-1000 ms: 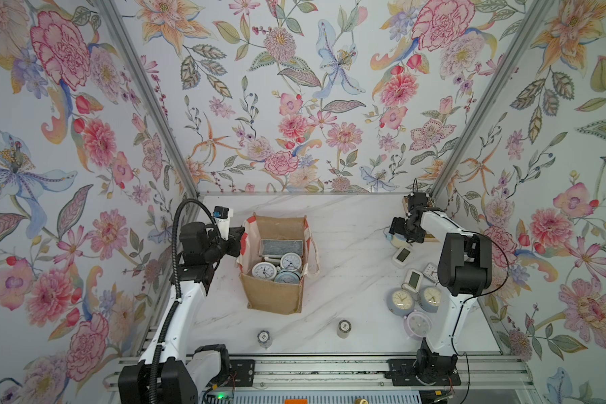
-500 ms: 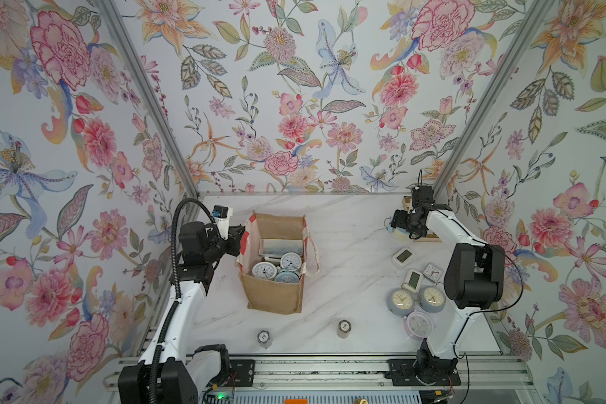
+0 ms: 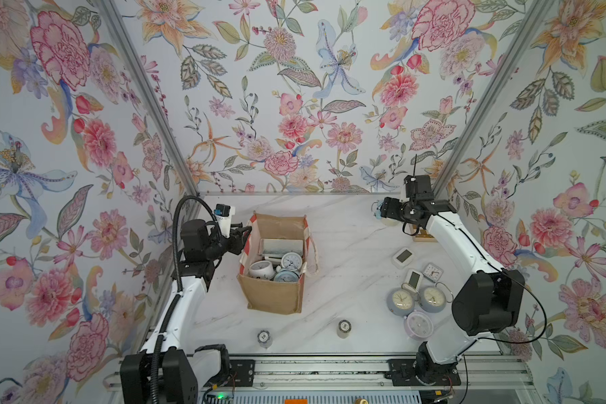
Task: Put the alarm clock into the canvas bag
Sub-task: Pick up the alarm from the center of the board, then place the alarm at the canvas bag.
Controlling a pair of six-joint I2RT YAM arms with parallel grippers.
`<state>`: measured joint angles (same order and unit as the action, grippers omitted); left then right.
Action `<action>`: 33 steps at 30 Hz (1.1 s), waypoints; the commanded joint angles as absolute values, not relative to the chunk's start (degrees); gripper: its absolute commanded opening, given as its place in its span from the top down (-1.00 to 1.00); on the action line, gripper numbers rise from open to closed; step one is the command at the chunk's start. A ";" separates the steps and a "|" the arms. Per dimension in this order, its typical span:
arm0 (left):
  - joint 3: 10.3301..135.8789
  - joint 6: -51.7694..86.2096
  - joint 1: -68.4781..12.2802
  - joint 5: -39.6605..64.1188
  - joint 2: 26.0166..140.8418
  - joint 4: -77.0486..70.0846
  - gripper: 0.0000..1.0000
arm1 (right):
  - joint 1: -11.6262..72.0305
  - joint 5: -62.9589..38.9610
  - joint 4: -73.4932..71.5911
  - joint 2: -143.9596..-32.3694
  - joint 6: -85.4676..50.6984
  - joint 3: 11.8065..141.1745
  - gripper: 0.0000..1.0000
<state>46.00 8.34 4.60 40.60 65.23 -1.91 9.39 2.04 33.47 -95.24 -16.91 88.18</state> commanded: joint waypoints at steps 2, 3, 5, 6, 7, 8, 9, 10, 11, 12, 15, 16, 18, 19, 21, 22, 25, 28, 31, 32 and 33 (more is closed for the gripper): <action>46.87 9.23 4.92 42.78 64.67 -4.05 -0.08 | 12.57 3.49 33.35 -91.42 -17.87 91.44 -0.40; 46.85 9.04 4.92 42.42 64.51 -3.73 -0.13 | 13.18 3.76 33.36 -91.10 -17.93 91.64 -0.40; 47.02 8.56 4.92 41.43 63.81 -3.38 -0.19 | 14.33 4.35 33.59 -90.39 -17.97 92.08 -0.39; 46.96 8.29 4.88 40.40 63.25 -3.32 -0.19 | 14.87 4.64 33.70 -90.08 -17.92 92.40 -0.39; 46.77 8.00 4.92 38.69 62.47 -3.38 -0.22 | 15.40 5.07 33.85 -89.76 -17.88 92.54 -0.39; 46.44 7.71 4.77 37.09 61.80 -3.35 -0.24 | 15.83 5.31 33.95 -89.45 -17.87 92.63 -0.39; 46.32 7.29 4.83 35.53 61.15 -2.97 -0.28 | 16.21 5.69 33.93 -89.15 -17.93 92.64 -0.39; 46.40 6.67 4.76 34.44 60.63 -2.36 -0.30 | 16.55 5.99 34.01 -88.89 -17.91 92.64 -0.39; 46.64 6.13 4.67 33.82 60.38 -1.71 -0.32 | 16.77 6.10 34.08 -88.70 -17.97 92.66 -0.39; 46.84 5.44 4.49 33.35 60.14 -1.29 -0.35 | 16.99 6.28 34.27 -88.44 -17.95 92.64 -0.38; 46.85 4.85 3.92 33.12 59.89 -0.99 -0.43 | 17.61 6.79 34.59 -87.94 -18.04 92.68 -0.38; 47.05 4.63 3.77 32.73 60.24 -0.43 -0.44 | 17.82 6.95 34.66 -87.76 -18.04 92.72 -0.38; 47.86 3.86 3.16 32.02 61.33 1.26 -0.45 | 18.17 7.28 34.73 -87.31 -18.09 92.72 -0.38; 48.29 3.49 2.78 31.85 61.97 1.97 -0.46 | 18.43 7.46 34.74 -87.15 -18.11 92.83 -0.37; 49.00 3.00 2.40 31.82 63.28 3.53 -0.46 | 18.89 7.63 34.72 -86.67 -18.33 93.03 -0.37; 49.28 2.94 2.21 31.78 63.87 4.16 -0.46 | 19.17 7.85 34.74 -86.45 -18.37 93.15 -0.36; 50.30 2.48 2.11 32.12 65.46 5.86 -0.32 | 20.34 8.06 34.79 -85.77 -18.60 93.77 -0.34; 50.32 2.46 2.11 33.27 65.75 5.87 -0.11 | 22.19 8.61 34.73 -85.50 -18.67 94.76 -0.32; 50.05 2.28 2.11 34.05 65.63 5.63 0.01 | 24.62 9.20 34.71 -85.65 -18.61 96.07 -0.30; 50.01 2.29 2.10 34.17 65.66 5.62 0.04 | 25.77 9.44 34.71 -85.78 -18.50 96.45 -0.30; 50.05 2.37 2.07 34.10 65.78 5.68 0.08 | 26.69 9.54 34.59 -85.94 -18.39 96.92 -0.29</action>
